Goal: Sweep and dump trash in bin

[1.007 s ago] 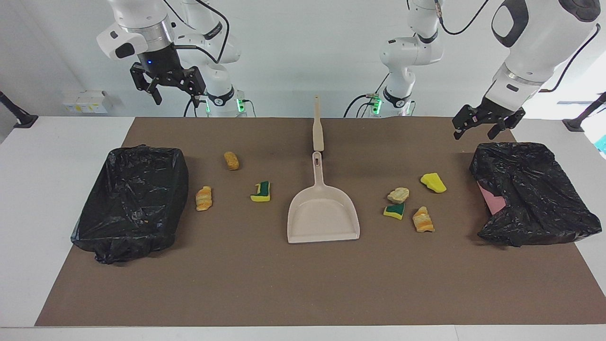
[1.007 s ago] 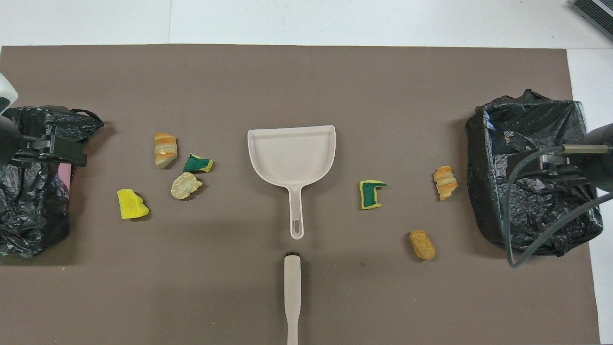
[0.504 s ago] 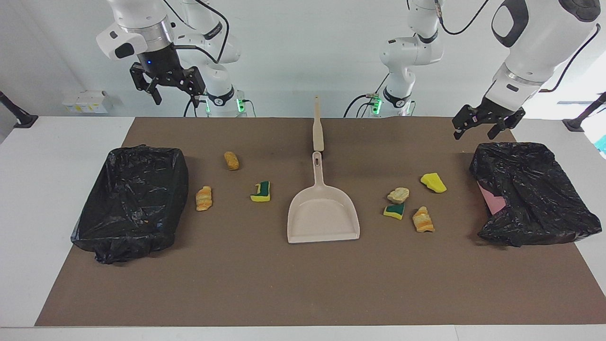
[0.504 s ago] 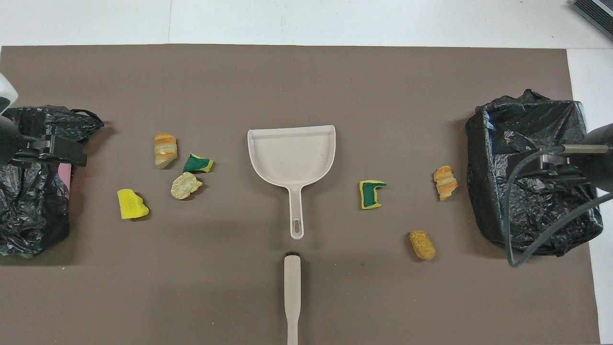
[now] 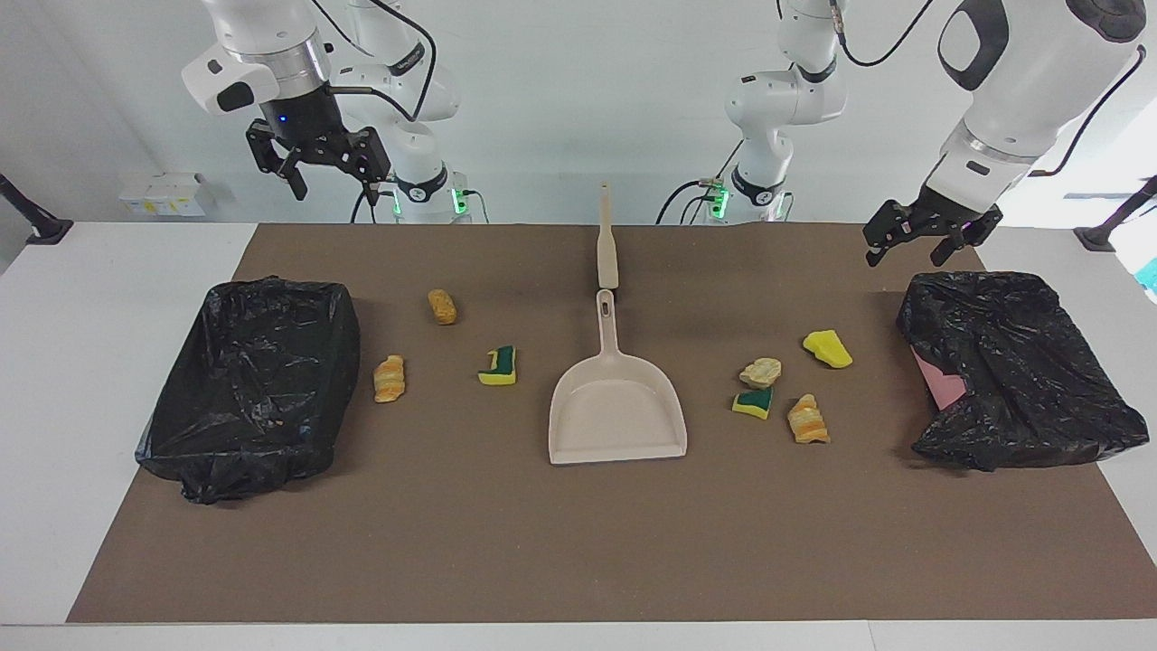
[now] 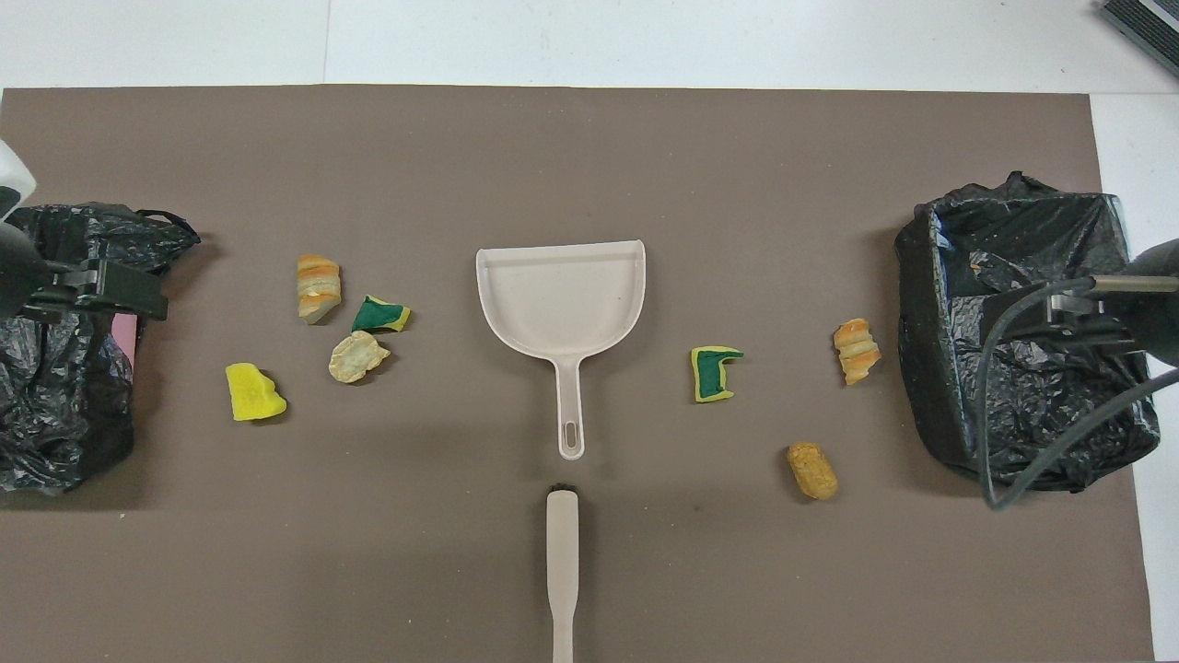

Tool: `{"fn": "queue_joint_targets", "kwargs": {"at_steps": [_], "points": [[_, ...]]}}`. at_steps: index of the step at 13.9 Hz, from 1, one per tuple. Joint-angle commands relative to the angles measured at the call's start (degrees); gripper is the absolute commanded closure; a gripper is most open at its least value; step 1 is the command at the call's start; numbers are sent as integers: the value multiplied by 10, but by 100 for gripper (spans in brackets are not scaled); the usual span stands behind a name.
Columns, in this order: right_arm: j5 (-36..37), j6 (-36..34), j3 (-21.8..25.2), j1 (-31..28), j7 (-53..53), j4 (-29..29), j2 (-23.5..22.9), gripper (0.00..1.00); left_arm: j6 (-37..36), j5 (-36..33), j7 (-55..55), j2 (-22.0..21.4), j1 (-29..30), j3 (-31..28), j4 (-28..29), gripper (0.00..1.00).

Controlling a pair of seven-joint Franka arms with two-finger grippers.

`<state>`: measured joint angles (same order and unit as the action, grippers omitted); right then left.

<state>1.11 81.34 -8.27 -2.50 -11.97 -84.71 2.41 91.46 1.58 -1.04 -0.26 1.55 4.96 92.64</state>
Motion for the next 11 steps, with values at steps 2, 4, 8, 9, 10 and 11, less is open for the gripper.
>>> {"fn": "queue_joint_targets", "kwargs": {"at_steps": [2, 4, 8, 9, 10, 11], "points": [[-10, -5, -1, -11, -7, -5, 5, 0, 3, 3, 1, -14, -8, -7, 20, 0], [-11, -12, -3, -10, 0, -5, 6, 0, 4, 4, 2, -13, -8, -7, 24, 0], [-10, -9, -3, -10, 15, -5, 7, 0, 35, 6, 0, -15, -25, -7, 61, 0], [-10, -6, -3, -10, 15, -5, 7, 0, 44, 6, 0, -17, -32, -7, 71, 0], [-10, -2, -3, -9, 13, -9, 7, 0, 50, 7, 0, -19, -37, -7, 81, 0], [-10, 6, -3, -8, 13, -11, 6, 0, 59, 7, -1, -19, -44, -6, 96, 0]]}}
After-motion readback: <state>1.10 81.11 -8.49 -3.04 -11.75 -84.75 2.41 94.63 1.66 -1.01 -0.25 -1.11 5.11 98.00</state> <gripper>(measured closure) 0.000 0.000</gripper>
